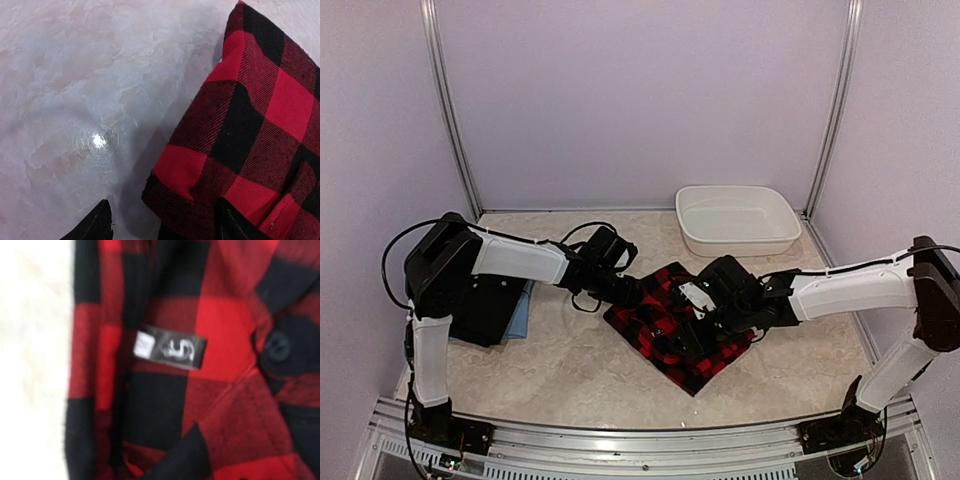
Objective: Fold and stack the long sleeve shirts
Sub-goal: Smooth out the square-folded shirt at the center of the board.
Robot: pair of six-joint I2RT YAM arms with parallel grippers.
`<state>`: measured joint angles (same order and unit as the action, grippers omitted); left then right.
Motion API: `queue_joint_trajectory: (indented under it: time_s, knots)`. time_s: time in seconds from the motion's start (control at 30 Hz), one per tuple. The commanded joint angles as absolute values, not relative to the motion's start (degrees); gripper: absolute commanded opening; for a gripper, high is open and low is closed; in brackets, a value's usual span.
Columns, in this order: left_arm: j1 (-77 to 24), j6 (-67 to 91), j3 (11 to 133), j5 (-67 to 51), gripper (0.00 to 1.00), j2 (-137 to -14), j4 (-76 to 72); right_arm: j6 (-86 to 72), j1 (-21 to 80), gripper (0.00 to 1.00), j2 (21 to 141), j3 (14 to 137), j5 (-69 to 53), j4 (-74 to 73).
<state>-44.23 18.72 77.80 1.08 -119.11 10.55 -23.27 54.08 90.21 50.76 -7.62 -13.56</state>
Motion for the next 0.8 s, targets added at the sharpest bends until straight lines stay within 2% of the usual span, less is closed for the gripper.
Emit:
queue_joint_trajectory:
  time_s: [0.0,0.23,0.47,0.6,0.77]
  knots:
    - [-45.3,17.3,74.9,3.3,0.64,-118.7,12.1,-23.3,52.7,0.64,85.9,51.4,-3.7,-14.9]
    - [-44.8,17.7,70.3,5.3,0.64,-115.6,9.1,-24.1,48.1,0.71,83.5,52.4,1.2,-18.8]
    - [-42.2,20.2,70.5,6.8,0.83,-108.9,4.3,-21.3,41.5,0.77,83.6,53.1,0.1,-18.8]
    - [-41.1,22.6,69.2,7.5,0.90,-104.8,3.8,-19.7,38.1,0.78,85.6,54.4,-3.2,-19.2]
    - [-41.8,27.2,61.8,3.0,0.91,-97.5,3.0,-20.5,35.1,0.78,86.8,52.5,-8.9,-17.9]
